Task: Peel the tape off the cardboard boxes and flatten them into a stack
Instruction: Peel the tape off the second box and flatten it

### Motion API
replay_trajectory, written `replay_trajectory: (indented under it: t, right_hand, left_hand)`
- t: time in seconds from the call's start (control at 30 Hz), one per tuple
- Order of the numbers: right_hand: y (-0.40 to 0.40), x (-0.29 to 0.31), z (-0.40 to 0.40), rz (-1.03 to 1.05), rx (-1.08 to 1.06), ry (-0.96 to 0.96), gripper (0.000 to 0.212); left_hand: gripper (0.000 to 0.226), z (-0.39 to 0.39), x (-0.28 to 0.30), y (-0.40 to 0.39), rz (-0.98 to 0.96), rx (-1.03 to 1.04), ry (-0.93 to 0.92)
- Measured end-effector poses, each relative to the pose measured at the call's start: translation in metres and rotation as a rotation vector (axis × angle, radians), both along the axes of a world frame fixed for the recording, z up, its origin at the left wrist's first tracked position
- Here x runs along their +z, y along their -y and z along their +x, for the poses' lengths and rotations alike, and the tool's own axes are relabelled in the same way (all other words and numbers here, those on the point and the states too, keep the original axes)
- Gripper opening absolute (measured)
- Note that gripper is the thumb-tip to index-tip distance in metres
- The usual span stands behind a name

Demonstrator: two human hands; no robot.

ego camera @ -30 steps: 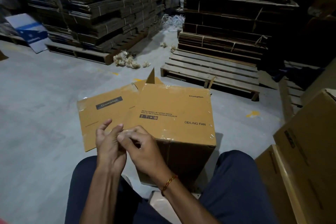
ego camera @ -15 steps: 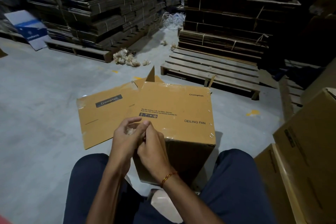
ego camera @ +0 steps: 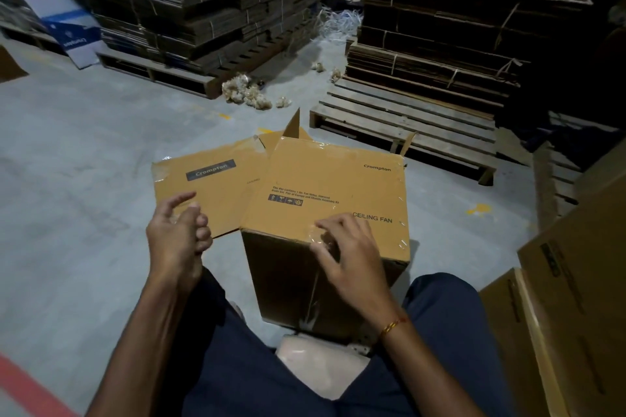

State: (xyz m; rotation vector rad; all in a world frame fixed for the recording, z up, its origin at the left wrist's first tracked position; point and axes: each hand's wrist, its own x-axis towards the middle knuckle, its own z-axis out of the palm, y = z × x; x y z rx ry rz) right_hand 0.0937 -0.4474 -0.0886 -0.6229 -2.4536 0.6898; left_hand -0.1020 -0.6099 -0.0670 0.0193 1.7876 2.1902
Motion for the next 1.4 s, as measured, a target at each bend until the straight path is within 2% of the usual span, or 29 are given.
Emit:
replay_trajectory:
  t: [0.03,0.1,0.17,0.23,0.3,0.33,0.43,0.47,0.57,0.7,1.0,1.1,1.17,1.23,1.3,1.4]
  right_hand:
    - [-0.007,-0.001,0.001,0.053,-0.015,0.051,0.044]
    - [-0.017,-0.003,-0.003,0.076,0.017,0.183,0.062]
    - [-0.024,-0.003,-0.008,0.118,0.051,0.298,0.071]
    - [-0.030,-0.002,-0.013,0.181,0.072,0.336,0.066]
    - [-0.035,-0.002,-0.016,0.207,0.085,0.331,0.057]
    - [-0.038,-0.002,-0.016,0.206,0.088,0.325,0.053]
    - [-0.048,-0.001,-0.019,0.178,0.095,0.295,0.046]
    - [-0.051,0.000,-0.020,0.167,0.100,0.289,0.044]
    - [-0.062,0.007,-0.022,0.085,0.144,0.319,0.041]
    - [-0.077,0.016,-0.028,-0.082,0.161,0.278,0.020]
    - [-0.087,0.023,-0.035,0.452,0.293,0.401,0.017]
    - [-0.088,0.021,-0.035,0.517,0.309,0.479,0.021]
    - [-0.090,0.027,-0.033,0.440,0.362,0.502,0.020]
    - [-0.094,0.034,-0.027,0.241,0.401,0.472,0.020]
    - [-0.096,0.033,-0.020,0.075,0.384,0.378,0.017]
    - [-0.092,0.028,-0.011,-0.025,0.316,0.290,0.016]
  left_hand:
    - [0.013,0.001,-0.001,-0.003,-0.059,-0.021,-0.020]
    - [0.043,0.007,-0.002,-0.010,-0.155,-0.061,-0.042]
    - [0.060,0.016,-0.002,-0.017,-0.248,-0.076,-0.135]
    - [0.062,0.020,-0.006,-0.020,-0.448,-0.072,-0.423]
    - [0.047,0.018,-0.009,-0.021,-0.667,-0.134,-0.712]
    - [0.038,0.016,-0.011,-0.021,-0.759,-0.220,-0.799]
    - [0.057,0.008,-0.026,-0.023,-1.037,-0.535,-0.892]
    - [0.062,0.007,-0.032,-0.025,-1.104,-0.581,-0.901]
    - [0.063,0.004,-0.044,-0.031,-1.103,-0.552,-0.921]
    - [0.070,0.009,-0.046,-0.044,-1.060,-0.528,-0.996]
    - [0.073,0.014,-0.048,-0.056,-1.053,-0.516,-1.001]
    - [0.069,0.015,-0.047,-0.057,-1.064,-0.511,-1.015]
    - [0.069,0.013,-0.048,-0.056,-1.057,-0.500,-0.999]
    - [0.070,0.010,-0.049,-0.055,-1.044,-0.488,-0.989]
    - [0.069,0.009,-0.049,-0.055,-1.043,-0.489,-0.987]
    - [0.068,0.012,-0.046,-0.059,-1.058,-0.499,-0.979]
